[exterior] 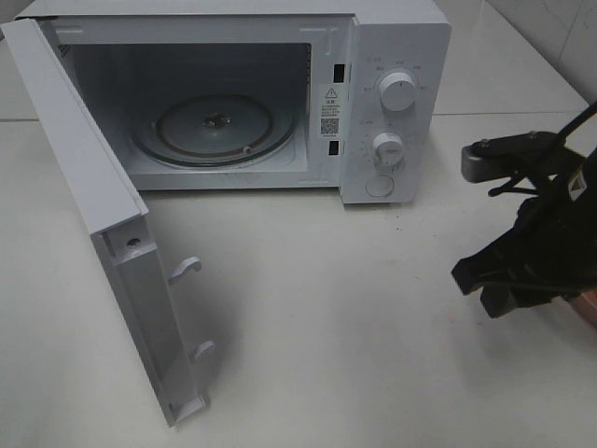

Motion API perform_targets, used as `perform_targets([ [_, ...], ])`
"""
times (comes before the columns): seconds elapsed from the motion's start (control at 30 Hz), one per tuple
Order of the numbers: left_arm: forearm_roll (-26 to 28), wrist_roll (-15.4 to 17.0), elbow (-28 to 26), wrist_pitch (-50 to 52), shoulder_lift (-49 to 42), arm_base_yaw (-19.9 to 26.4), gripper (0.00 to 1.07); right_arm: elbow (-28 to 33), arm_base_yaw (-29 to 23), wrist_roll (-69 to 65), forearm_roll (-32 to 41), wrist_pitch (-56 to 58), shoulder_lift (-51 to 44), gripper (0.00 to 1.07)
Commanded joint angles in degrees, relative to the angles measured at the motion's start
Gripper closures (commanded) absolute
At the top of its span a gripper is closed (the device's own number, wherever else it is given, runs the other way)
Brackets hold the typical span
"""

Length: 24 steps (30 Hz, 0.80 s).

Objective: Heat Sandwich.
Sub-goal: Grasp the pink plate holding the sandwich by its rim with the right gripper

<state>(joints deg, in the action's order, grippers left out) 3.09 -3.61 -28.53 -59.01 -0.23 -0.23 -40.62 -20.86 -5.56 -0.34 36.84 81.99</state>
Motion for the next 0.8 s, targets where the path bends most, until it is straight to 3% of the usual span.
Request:
perform_targets([
  [0.03,0.11,0.17,0.17,0.06,-1.55,-0.06,0.07,-1.55,2.46,0.74,-2.29,2.52,-0.92,0.59],
  [0.17,0.11,0.17,0.17,0.06,-1.55,-0.06,0.07,-4.41,6.25,0.74,-6.19,5.10,-0.92,0.34],
  [0.2,0.11,0.17,0.17,0.06,-1.55,-0.06,0.07,-4.41,6.25,0.74,-6.19,5.10,-0.92,0.34],
  [0.23,0.11,0.17,0.17,0.06,-1.55,-0.06,0.07,-4.93,8.02,0.74,-7.05,4.87,-0.92,0.22],
  [0.3,0.11,0.17,0.17,0.06,-1.55,-0.06,0.07,-5.16,9.40,1.15,-8.02,4.81,-0.92,0.13],
  [0.4,0.11,0.17,0.17,0.06,-1.55,-0.06,0.07,-5.33,11.46,2.06,-9.05,4.81,-0.57,0.09],
  [0.8,0.11,0.17,0.17,0.06,-1.55,-0.06,0.07,-5.44,17.59,2.86,-9.57,2.69,4.41,0.12],
])
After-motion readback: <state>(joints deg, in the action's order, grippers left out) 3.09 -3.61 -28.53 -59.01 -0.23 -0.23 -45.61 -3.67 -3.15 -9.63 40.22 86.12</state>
